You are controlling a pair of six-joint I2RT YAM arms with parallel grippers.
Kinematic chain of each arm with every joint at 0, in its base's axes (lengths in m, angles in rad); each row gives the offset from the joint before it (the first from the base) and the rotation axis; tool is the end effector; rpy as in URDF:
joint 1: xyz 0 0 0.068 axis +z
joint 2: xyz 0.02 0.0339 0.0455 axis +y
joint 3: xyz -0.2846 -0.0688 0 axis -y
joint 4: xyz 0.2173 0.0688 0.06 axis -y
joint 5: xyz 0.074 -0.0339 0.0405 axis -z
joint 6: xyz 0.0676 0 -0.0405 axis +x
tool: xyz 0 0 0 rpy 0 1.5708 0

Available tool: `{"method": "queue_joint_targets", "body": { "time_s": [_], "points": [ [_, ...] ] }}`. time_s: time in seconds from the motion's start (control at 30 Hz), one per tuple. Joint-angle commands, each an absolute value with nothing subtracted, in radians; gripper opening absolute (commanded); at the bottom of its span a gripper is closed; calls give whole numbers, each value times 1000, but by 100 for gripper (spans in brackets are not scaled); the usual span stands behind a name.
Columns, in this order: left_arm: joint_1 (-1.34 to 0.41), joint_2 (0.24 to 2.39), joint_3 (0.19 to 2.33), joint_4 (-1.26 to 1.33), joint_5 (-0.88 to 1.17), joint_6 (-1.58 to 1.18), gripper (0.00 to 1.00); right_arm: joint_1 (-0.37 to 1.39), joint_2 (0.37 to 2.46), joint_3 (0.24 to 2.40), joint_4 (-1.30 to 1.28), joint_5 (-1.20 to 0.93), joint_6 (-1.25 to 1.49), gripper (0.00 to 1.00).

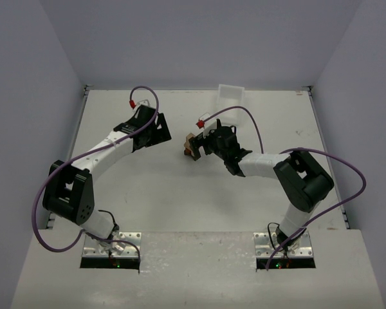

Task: Build the wood block tower

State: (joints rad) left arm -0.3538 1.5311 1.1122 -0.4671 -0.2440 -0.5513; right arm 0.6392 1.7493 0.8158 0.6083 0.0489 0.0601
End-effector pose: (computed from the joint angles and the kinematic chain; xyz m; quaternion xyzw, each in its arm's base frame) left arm 0.3058 -0.0955 0.2562 -0.1328 0.9264 -0.0426 0.3498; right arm 0.3087 0.2253 0.2094 -0.2182 0.7823 0.1811 0.5547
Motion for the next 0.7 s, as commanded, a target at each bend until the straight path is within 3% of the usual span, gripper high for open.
{"method": "queue_joint_targets", "body": {
  "time_s": [0.0, 0.67],
  "points": [
    [-342, 1480, 1120, -455, -258, -543, 100, 649, 1718, 811, 678, 45, 50, 99],
    [-341, 1474, 1114, -453, -247, -546, 100, 649, 1697, 784, 669, 89, 41, 99]
  ]
}}
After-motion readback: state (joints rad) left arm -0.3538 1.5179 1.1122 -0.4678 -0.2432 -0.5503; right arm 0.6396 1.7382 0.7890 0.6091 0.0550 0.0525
